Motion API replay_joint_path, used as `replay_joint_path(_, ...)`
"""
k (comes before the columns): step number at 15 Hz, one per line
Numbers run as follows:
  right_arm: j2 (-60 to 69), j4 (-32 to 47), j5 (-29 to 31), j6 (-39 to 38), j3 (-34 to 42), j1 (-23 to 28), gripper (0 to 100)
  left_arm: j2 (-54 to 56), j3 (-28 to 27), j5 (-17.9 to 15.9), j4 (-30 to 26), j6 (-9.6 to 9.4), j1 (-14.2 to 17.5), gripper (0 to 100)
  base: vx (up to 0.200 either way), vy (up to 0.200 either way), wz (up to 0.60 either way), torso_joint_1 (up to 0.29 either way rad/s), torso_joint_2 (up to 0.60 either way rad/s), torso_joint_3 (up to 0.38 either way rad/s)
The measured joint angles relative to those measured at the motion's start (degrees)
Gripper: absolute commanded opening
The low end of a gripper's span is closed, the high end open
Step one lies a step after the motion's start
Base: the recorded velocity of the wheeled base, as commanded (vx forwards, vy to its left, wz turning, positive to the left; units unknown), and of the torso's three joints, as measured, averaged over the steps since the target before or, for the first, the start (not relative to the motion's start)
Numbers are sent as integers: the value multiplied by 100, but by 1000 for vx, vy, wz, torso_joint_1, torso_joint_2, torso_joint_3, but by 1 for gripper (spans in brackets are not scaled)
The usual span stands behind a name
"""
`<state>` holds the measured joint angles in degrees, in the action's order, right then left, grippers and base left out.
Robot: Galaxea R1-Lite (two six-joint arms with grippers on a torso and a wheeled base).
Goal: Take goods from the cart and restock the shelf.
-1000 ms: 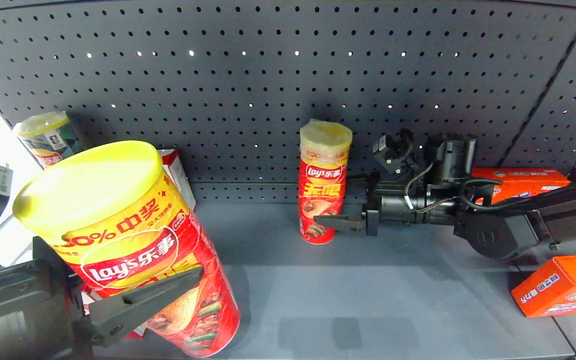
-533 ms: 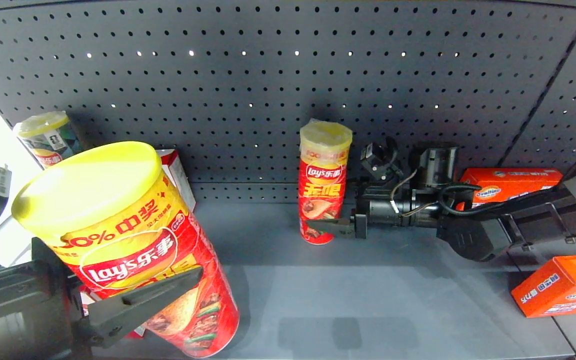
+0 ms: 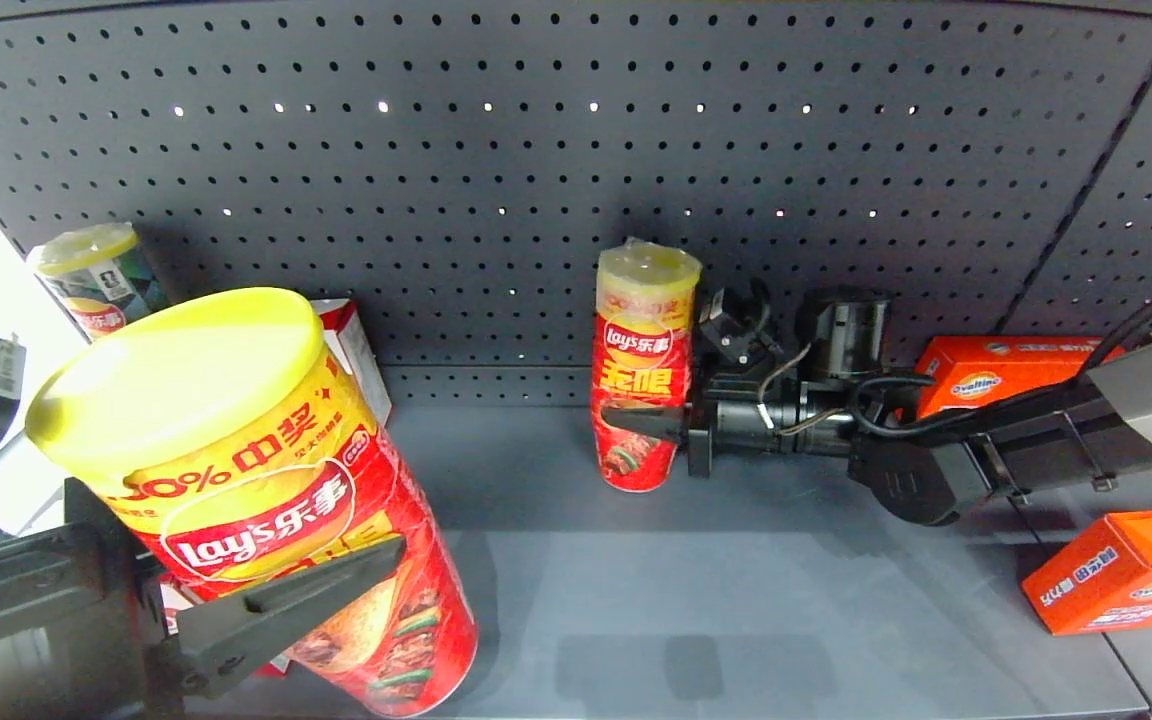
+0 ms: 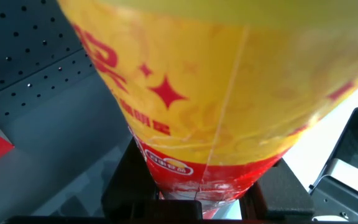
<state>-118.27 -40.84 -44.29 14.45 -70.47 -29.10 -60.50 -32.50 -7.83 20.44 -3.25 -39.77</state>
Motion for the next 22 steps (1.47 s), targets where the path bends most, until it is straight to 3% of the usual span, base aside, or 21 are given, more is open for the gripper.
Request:
replay_joint_path(8, 463, 11, 9, -5, 472, -118, 0, 9, 0, 2, 2, 2, -4, 0, 0, 0, 0, 0, 0, 0)
replay_joint_path(16, 1532, -818, 22, -30, 2202, -524, 0, 9, -32, -33, -22, -7, -17, 0, 0, 0, 0, 0, 0, 0)
replay_joint_path(22, 1863, -1398, 444, -44, 3132, -962, 0, 20, -21, -35, -26, -7, -48, 0, 0, 0, 0, 0, 0, 0)
